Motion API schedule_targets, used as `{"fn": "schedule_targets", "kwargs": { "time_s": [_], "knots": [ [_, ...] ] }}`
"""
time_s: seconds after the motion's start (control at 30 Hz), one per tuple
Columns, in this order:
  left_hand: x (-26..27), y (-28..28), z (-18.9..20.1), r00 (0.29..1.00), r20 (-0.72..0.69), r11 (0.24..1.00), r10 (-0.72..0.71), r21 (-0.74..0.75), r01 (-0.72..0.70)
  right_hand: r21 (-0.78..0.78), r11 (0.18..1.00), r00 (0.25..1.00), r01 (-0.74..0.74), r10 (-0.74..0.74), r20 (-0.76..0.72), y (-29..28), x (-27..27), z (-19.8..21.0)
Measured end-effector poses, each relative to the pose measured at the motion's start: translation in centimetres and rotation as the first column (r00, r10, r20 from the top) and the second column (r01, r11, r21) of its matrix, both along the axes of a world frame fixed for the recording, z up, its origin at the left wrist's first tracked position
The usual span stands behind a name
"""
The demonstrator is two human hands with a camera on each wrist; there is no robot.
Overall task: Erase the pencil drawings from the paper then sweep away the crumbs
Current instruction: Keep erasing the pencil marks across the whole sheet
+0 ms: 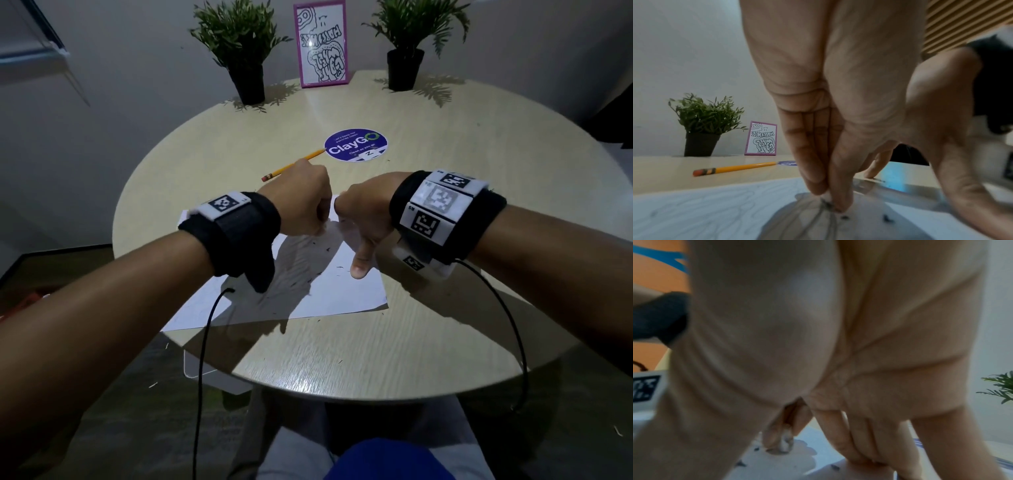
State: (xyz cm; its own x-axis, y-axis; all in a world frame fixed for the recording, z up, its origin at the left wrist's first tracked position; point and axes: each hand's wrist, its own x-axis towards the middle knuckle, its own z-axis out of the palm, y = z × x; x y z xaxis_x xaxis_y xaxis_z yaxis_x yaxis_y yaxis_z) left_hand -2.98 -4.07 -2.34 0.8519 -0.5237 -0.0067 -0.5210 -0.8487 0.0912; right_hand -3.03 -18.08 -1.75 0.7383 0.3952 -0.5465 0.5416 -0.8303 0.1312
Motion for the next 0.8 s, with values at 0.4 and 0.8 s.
{"fn": "schedule_targets", "kwargs": {
  "time_s": [0.4,0.8],
  "knots": [
    [-2.7,2.8,0.2,0.988,-0.150,0.978,0.030,-0.200,-0.060,0.035,0.999,1.000,-0.015,0.015,-0.010,-0.1,0.3,-0.2],
    [-2.0,2.4,-0.7,0.992,-0.121,0.987,0.021,-0.157,-0.040,0.022,0.999,1.000,-0.024,0.024,0.008,-0.2,0.4,-0.6]
  ]
}}
